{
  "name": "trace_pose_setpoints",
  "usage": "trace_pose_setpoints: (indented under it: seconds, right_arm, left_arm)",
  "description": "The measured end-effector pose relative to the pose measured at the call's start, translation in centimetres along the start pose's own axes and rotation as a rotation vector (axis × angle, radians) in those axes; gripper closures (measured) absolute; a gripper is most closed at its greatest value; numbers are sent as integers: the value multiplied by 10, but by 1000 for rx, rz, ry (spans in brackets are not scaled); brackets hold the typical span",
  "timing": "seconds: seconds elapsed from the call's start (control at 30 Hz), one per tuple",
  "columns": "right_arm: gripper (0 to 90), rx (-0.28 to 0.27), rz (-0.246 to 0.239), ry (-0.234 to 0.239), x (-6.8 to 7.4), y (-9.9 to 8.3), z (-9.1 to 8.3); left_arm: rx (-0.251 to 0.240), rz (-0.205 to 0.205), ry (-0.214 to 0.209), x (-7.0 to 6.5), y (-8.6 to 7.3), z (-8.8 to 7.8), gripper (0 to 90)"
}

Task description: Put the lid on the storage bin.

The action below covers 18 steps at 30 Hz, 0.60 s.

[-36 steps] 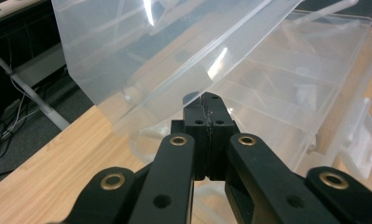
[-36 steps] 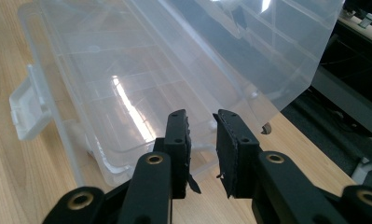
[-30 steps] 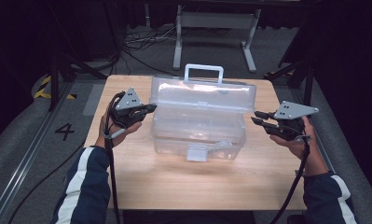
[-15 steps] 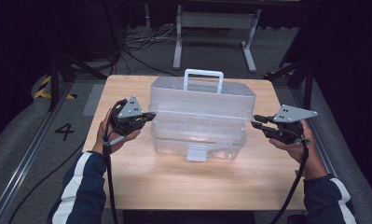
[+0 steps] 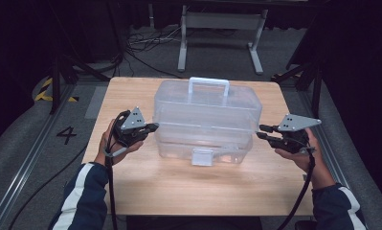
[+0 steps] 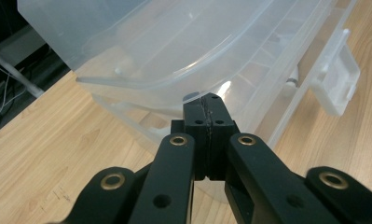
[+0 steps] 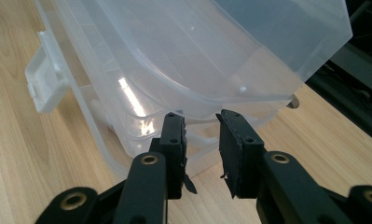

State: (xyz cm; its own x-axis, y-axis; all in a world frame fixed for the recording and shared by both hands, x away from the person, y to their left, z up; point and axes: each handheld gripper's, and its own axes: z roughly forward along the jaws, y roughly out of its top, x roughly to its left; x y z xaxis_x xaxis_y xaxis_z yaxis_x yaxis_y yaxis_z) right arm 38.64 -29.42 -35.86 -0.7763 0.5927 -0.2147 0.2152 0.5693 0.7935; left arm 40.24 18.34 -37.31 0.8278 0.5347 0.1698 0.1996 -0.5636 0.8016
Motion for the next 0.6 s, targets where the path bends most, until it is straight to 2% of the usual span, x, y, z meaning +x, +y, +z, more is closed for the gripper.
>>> trace_pose_setpoints:
  seconds: [0.37,0.5,0.6]
  right_arm:
    - [688,49,6,16,8,-9,6]
    - [665,74,19,17,9,-14,9]
    - [663,99,17,25,11,-19,12]
  left_arm:
    - [29,-9,-9,-4,-16,3,900]
    - [48,-19,-30,-5,-22,6,900]
    - [78,0,-24,-8,-26,10,900]
